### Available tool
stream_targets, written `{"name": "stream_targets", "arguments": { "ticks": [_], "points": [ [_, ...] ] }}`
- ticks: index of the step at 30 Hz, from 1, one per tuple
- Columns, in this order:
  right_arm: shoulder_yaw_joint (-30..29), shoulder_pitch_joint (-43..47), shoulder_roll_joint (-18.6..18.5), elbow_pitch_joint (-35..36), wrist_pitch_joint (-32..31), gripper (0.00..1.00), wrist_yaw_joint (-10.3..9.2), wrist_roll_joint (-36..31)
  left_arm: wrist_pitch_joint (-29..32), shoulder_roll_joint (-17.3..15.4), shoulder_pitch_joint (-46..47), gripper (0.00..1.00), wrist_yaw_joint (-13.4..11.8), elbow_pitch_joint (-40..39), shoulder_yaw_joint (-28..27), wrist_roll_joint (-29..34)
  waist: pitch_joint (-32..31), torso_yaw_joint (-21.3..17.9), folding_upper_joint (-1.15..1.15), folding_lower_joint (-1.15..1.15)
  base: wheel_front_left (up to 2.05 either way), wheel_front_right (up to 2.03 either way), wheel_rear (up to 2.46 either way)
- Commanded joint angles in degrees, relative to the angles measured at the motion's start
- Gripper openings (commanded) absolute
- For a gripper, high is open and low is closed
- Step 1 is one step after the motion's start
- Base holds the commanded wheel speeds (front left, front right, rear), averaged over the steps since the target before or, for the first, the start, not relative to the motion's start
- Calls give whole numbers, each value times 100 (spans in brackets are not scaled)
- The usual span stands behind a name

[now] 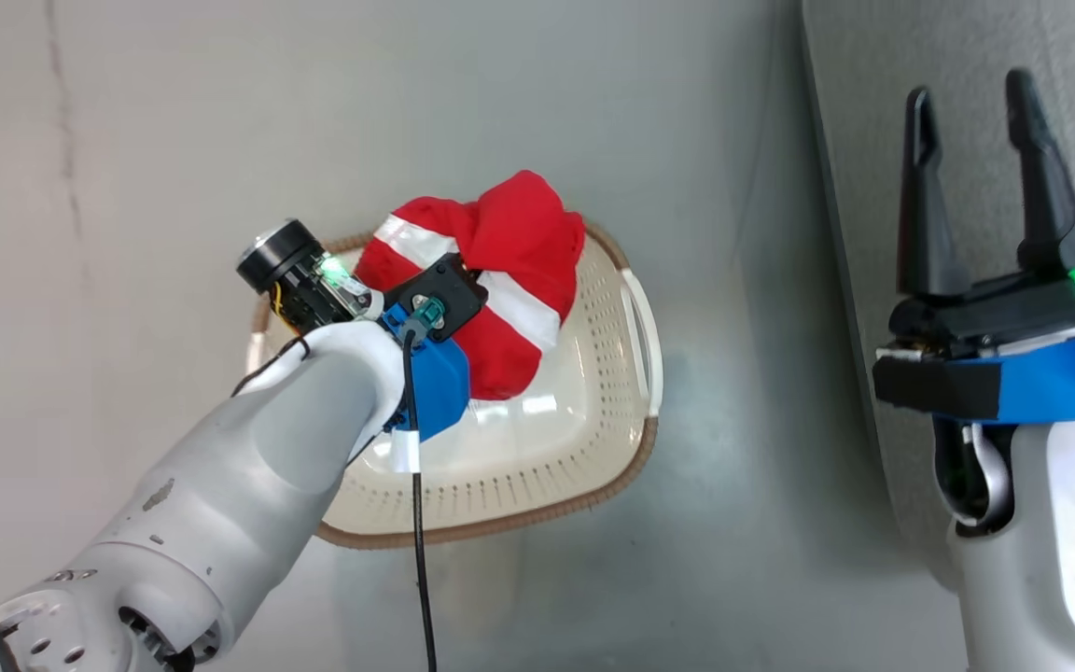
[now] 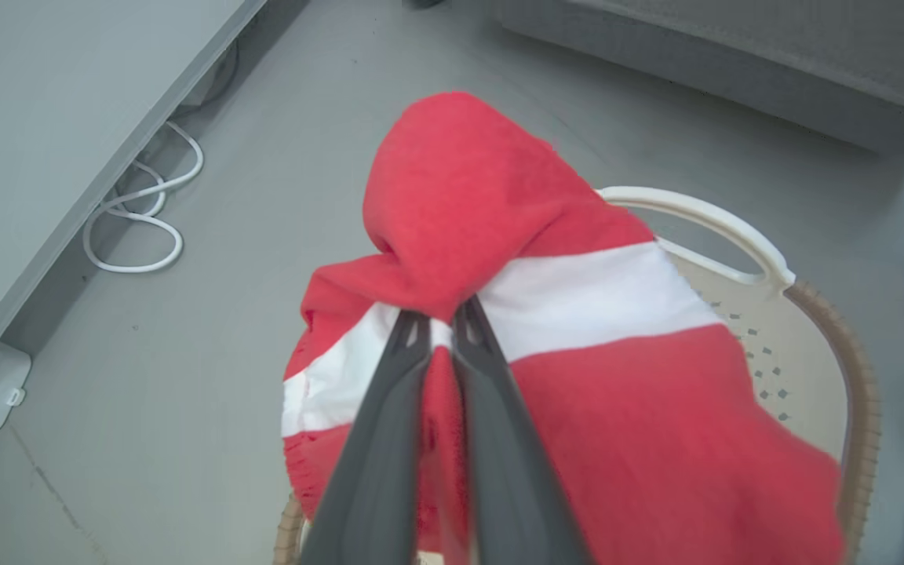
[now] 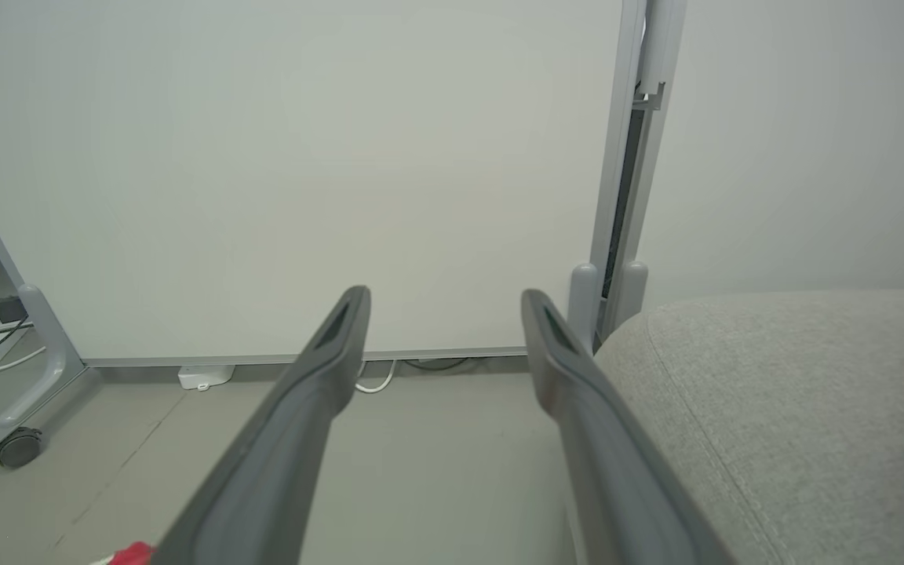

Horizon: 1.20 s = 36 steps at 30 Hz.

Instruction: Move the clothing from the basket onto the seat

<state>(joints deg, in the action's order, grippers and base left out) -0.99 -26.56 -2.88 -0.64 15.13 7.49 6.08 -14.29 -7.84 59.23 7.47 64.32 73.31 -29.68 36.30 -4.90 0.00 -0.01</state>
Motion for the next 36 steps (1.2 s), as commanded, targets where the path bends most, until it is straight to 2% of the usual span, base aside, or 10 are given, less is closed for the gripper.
{"name": "stream_targets", "arguments": {
  "ticks": [1, 8, 20, 36],
  "points": [
    [-14, 87, -2, -30, 2, 100, 1, -20, -48, 13, -32, 0, 4, -40, -6, -63, -330, 142, 0, 1, 0, 0, 0],
    [-29, 380, -1, -324, 1, 100, 1, -34, -95, -30, -158, 0, -22, -491, -413, -334, -1031, 243, 0, 1, 0, 0, 0],
    [-5, 1028, -1, -673, 2, 100, 1, 40, -98, -284, -974, 0, -239, -1691, -1431, -84, -2060, 265, 0, 1, 0, 0, 0],
    [40, 1719, -1, -1009, 1, 100, 1, 175, -99, -333, -1980, 0, -309, -2570, -2363, 280, -3154, 429, 0, 1, 0, 0, 0]
  ]
}}
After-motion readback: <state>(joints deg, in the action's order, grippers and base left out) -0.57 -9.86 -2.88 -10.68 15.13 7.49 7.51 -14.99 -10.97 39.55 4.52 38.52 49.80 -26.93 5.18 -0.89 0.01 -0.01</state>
